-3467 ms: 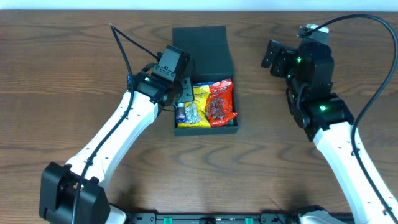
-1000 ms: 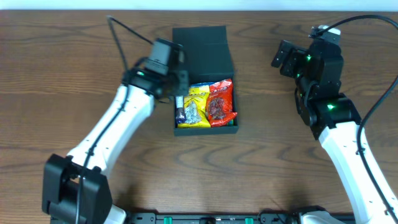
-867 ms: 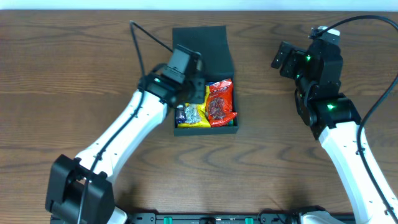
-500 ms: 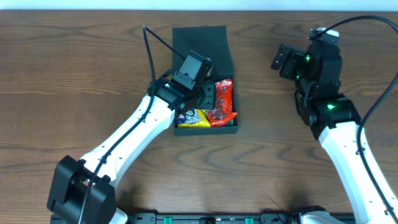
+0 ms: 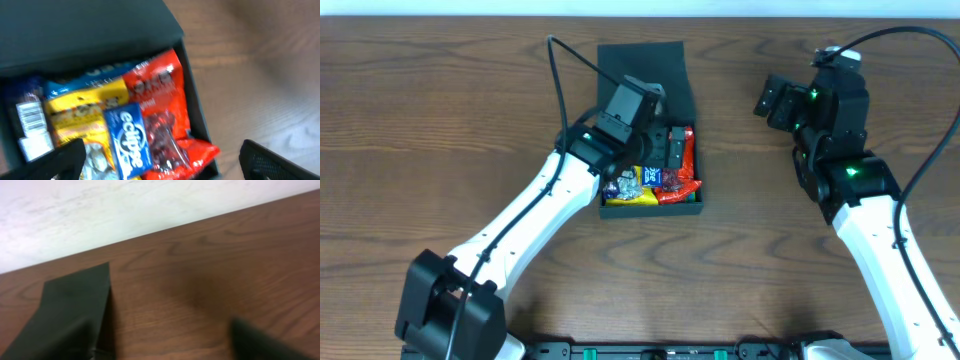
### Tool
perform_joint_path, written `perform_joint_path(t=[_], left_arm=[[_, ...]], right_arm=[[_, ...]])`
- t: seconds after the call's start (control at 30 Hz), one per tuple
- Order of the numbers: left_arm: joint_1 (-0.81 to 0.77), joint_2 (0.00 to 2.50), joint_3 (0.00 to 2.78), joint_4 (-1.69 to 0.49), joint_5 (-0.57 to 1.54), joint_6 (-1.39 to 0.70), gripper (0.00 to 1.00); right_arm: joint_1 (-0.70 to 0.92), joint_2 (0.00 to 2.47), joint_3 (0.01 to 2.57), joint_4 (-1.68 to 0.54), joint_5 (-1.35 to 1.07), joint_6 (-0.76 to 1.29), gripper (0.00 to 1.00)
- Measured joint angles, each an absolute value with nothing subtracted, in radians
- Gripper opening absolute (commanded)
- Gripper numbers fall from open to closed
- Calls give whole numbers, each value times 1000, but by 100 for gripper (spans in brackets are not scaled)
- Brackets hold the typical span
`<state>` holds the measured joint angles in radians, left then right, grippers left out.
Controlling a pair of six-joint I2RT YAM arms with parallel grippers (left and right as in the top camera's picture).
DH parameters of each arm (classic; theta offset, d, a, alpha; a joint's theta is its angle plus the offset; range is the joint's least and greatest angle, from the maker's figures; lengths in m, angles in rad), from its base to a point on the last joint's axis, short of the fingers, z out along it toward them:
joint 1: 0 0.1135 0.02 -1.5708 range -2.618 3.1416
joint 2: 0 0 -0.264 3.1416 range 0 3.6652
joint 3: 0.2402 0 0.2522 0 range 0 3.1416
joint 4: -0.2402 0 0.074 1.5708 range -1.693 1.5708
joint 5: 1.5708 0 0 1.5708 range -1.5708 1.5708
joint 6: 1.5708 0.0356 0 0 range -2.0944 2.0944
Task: Pack container
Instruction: 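Carry the Eclipse tin over the box, lower it in, release, then raise both grippers to the open lid's edges and grasp them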
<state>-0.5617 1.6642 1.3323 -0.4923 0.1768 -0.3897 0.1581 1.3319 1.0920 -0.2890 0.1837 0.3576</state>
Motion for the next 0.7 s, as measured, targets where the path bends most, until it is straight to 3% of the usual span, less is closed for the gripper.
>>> perform_joint_path(t=[0.03, 0.07, 0.13, 0.2, 0.5, 0.7], left_arm=[[-543, 1664, 1332, -473, 171, -380, 52], [-517, 1664, 1332, -452, 161, -381, 41], [-454, 1664, 1332, -405, 149, -378, 26], [-387, 1664, 1332, -370, 141, -377, 6], [-212, 1665, 1332, -304, -1, -377, 6], [-52, 1765, 1333, -114, 189, -432, 6]], right_arm=[[158, 1333, 1092, -289, 173, 355, 28], [158, 1335, 1092, -287, 166, 355, 11], [158, 1359, 1092, -264, 155, 355, 1], [158, 1414, 1092, -189, 149, 355, 2], [158, 1586, 1092, -50, 45, 335, 1], [147, 1695, 1092, 52, -142, 341, 1]])
